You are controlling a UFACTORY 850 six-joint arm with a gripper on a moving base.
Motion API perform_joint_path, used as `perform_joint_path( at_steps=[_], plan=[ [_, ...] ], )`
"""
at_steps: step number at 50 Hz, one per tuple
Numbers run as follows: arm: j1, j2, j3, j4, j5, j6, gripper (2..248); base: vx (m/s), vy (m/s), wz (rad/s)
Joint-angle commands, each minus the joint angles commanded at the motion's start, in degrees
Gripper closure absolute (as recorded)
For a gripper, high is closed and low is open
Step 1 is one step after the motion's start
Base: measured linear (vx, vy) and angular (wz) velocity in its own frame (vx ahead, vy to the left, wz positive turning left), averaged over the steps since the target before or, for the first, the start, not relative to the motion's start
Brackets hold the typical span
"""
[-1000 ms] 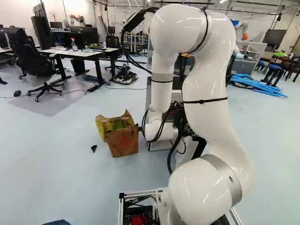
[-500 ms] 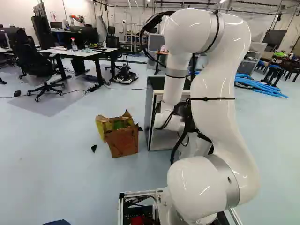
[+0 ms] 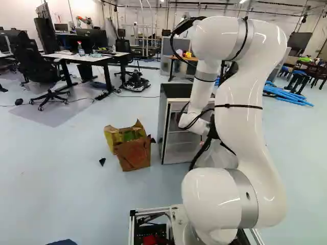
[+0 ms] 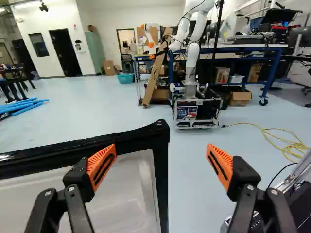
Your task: Grab a drink from the fridge
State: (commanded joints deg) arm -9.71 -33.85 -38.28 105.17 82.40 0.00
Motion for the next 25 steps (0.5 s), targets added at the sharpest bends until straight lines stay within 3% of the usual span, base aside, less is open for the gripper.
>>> perform_joint_path(
  at_steps=[25],
  plan=[
    [-8.43,-2.64,-8.15,-0.38,-0.83,0.0,3,0.0,0.0,0.0]
  ],
)
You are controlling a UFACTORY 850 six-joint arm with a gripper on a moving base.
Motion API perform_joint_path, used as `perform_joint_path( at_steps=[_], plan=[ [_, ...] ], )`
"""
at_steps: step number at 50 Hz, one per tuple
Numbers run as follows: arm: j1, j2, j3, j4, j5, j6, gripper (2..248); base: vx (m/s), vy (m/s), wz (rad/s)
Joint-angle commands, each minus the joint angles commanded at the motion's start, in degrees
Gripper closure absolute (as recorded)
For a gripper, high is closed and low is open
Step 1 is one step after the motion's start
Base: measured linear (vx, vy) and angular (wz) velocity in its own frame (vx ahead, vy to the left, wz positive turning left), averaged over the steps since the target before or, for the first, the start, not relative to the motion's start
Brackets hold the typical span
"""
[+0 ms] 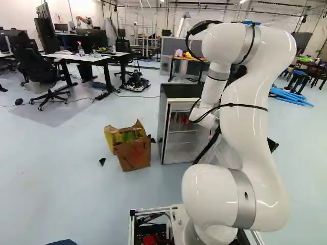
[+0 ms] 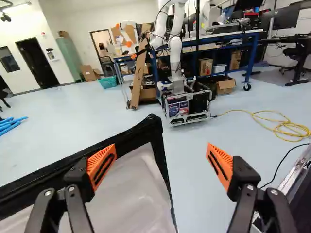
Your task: Grab a drink from the fridge
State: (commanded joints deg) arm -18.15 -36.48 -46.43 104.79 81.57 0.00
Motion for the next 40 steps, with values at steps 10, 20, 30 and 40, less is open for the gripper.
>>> perform_joint_path(
  at_steps=[10,20,30,40],
  plan=[
    [-2.9,-1.23,-3.26,-0.93,-1.6,0.0,3,0.0,0.0,0.0],
    [-5.56,-2.55,-6.51,-2.3,-3.16,0.0,3,0.0,0.0,0.0],
    [-7.98,-3.96,-9.76,-4.58,-4.16,0.0,3,0.0,0.0,0.0],
    [-9.89,-5.26,-12.59,-7.08,-4.7,0.0,3,0.0,0.0,0.0]
  ],
)
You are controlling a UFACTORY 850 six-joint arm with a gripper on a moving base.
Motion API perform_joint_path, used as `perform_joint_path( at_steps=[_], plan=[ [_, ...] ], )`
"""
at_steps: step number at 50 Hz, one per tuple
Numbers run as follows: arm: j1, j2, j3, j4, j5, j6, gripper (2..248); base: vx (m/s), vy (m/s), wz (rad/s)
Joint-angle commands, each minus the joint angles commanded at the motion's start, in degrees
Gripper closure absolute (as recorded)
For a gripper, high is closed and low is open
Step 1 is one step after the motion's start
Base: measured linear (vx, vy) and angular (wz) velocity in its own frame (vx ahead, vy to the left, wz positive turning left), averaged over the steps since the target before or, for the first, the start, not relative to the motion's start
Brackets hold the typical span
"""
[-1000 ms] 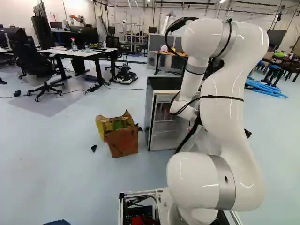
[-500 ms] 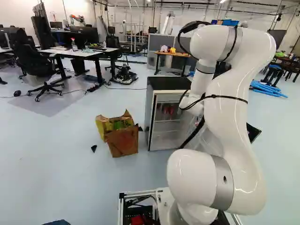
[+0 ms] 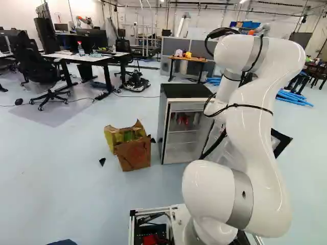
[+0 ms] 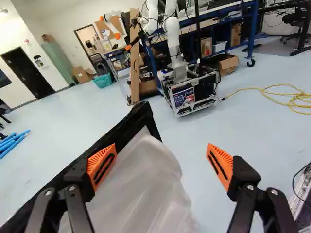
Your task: Grab a drink from the fridge
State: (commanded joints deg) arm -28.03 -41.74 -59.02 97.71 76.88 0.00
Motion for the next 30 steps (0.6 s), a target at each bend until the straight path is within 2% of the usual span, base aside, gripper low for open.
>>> perform_joint_path(
  at_steps=[16,30],
  plan=[
    [0.02,0.3,0.61,-4.03,-0.11,0.0,3,0.0,0.0,0.0],
    [0.25,2.55,5.07,-9.34,-0.11,0.0,3,0.0,0.0,0.0]
  ],
)
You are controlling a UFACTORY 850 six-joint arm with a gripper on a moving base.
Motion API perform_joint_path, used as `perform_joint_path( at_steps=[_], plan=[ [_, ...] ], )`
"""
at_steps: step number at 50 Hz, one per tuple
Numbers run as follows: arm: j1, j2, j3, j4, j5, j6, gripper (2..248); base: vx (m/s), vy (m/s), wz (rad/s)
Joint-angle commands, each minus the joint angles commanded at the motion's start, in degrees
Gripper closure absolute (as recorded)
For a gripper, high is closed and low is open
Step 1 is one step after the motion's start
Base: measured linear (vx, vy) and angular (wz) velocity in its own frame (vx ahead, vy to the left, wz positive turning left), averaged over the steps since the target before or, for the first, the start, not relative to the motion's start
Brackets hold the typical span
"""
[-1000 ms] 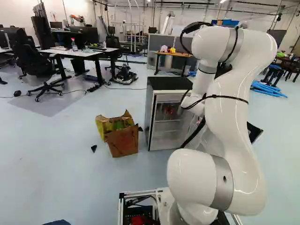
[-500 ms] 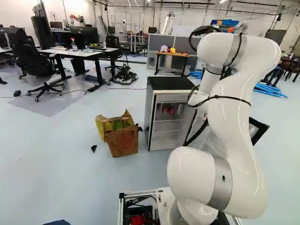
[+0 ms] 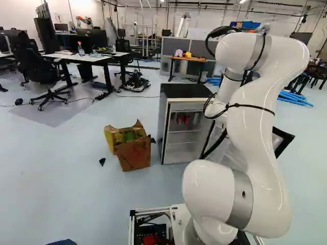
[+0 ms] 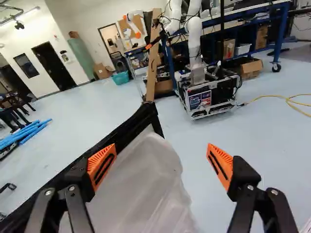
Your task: Grab a drink from the fridge
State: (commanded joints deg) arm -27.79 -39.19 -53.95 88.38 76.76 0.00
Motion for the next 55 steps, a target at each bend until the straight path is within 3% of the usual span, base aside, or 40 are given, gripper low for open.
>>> perform_joint_path(
  at_steps=[55],
  plan=[
    [3.13,12.85,21.68,-32.91,0.0,0.0,3,0.0,0.0,0.0]
  ],
)
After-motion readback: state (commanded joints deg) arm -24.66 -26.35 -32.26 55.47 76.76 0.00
